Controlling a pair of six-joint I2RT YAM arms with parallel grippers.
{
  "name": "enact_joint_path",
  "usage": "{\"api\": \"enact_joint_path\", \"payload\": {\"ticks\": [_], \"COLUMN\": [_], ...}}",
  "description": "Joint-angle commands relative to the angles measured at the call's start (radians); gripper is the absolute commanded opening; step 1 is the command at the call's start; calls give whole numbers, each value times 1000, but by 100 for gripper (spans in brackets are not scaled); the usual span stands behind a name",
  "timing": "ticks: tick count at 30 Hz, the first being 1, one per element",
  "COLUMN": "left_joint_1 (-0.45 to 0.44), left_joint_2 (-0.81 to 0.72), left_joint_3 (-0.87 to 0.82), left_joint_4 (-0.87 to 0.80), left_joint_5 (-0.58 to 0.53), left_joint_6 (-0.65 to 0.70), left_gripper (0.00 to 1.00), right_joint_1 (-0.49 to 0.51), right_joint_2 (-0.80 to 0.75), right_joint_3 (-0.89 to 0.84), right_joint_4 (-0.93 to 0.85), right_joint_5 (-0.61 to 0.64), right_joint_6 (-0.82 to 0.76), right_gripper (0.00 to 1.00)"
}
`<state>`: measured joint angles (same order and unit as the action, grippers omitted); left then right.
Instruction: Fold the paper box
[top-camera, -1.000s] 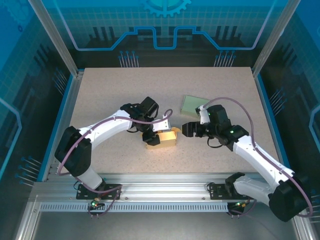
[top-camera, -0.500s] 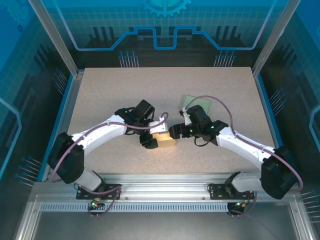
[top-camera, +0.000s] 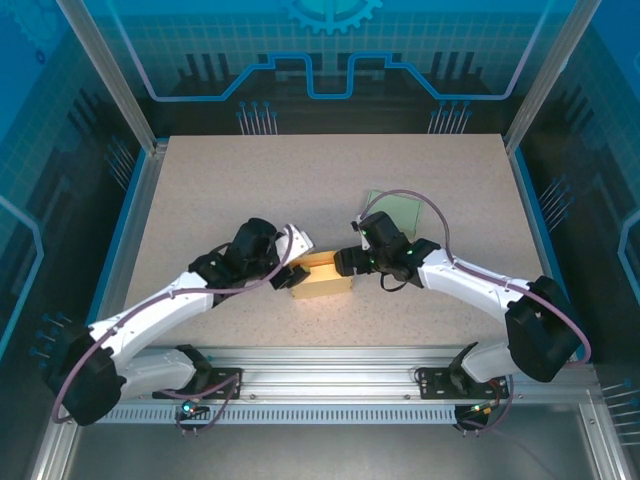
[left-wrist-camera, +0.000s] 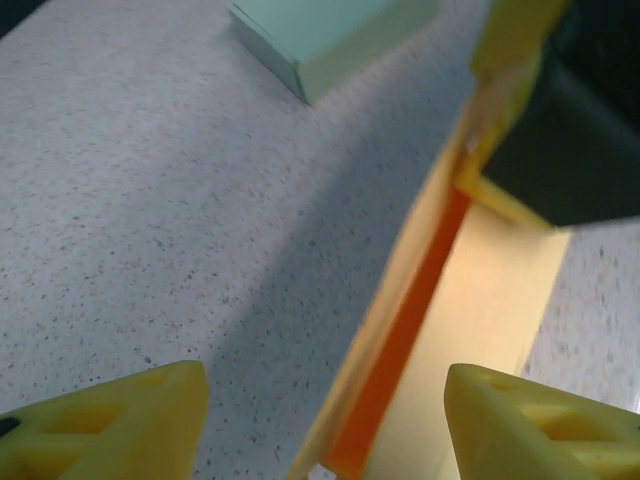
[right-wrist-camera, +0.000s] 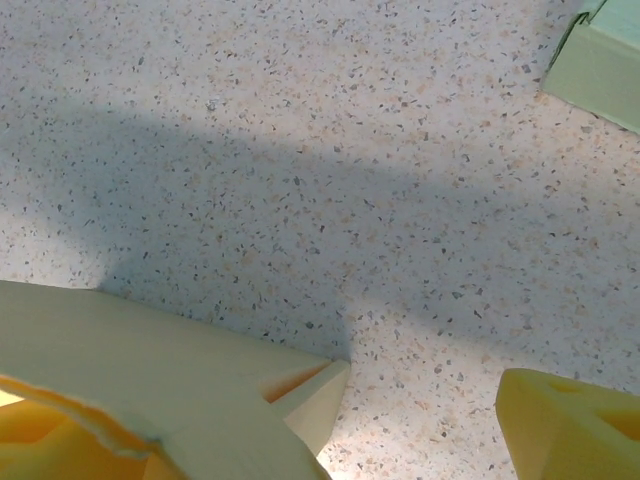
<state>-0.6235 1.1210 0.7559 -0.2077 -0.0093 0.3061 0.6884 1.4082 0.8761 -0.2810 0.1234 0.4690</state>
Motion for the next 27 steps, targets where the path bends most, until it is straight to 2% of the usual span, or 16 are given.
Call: {"api": "enact_joint_path", "payload": {"ticks": [1,6,11,19,27], "left_joint_1": [8,8,7,7,6], "left_joint_2": [-19,-25,-14,23,8], "left_joint_3": [-47,-131,-161,-165,-170], "left_joint_4": [87,158,173,174,152], "left_joint_5": [-31,-114,-165,-87,-79], "left_joint_6": [-228,-323,-306,-289,-333], "left_gripper": [66,64,64,62,63], "right_joint_1": [22,29,33,35,37], "right_joint_2": [13,18,11,1,-46], "right_joint_3": [-16,-8,-4,13,79], "right_joint_4": [0,-3,-9,-34,-102], "right_joint_5": [19,15,19,12,15], "right_joint_6": [-18,-21,-26,-30,-64], "right_gripper": [88,88,88,86,85]}}
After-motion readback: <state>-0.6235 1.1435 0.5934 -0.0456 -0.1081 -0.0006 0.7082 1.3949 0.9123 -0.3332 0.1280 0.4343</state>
